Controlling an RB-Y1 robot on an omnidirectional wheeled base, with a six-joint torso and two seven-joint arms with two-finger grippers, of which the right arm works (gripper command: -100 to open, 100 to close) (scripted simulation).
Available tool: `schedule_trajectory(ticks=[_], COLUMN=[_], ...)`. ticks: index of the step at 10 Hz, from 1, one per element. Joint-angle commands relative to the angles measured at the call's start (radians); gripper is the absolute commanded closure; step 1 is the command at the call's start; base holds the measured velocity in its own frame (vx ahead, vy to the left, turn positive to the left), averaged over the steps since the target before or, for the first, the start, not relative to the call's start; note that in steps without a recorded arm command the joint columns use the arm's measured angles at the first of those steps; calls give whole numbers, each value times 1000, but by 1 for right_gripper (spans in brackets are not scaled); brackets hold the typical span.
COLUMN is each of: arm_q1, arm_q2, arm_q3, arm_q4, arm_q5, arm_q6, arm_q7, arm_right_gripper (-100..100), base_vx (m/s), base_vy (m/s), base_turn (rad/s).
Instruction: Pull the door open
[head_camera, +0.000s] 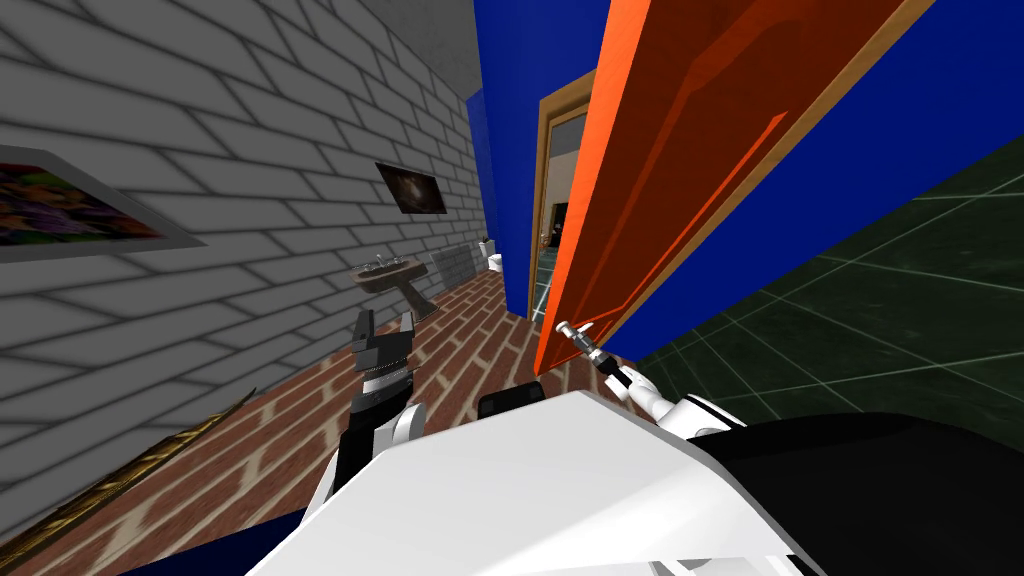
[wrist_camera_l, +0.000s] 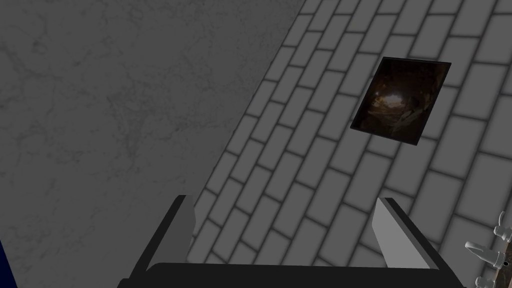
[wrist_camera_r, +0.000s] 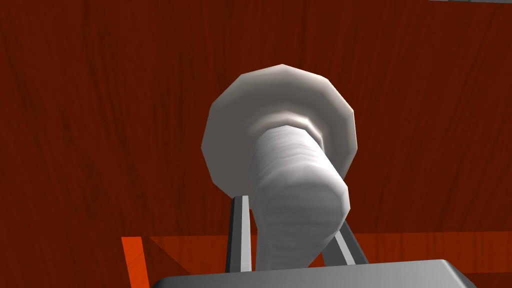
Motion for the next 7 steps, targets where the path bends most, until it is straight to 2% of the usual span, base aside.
schedule_trajectory(ticks=[1,6,7], arm_q1=[-21,-73,-73], arm_q2=[23,62,62], arm_q3=[7,-13,-13], arm_q4=[10,-8,-8], arm_q5=[30,108,108], arm_q6=[-2,51,51], arm_q7=[-4,-16,-16], arm_right_gripper=[100,100,100], base_vx=[-45,-80,-85], base_vy=[-39,-76,-59], base_turn=[15,12,17])
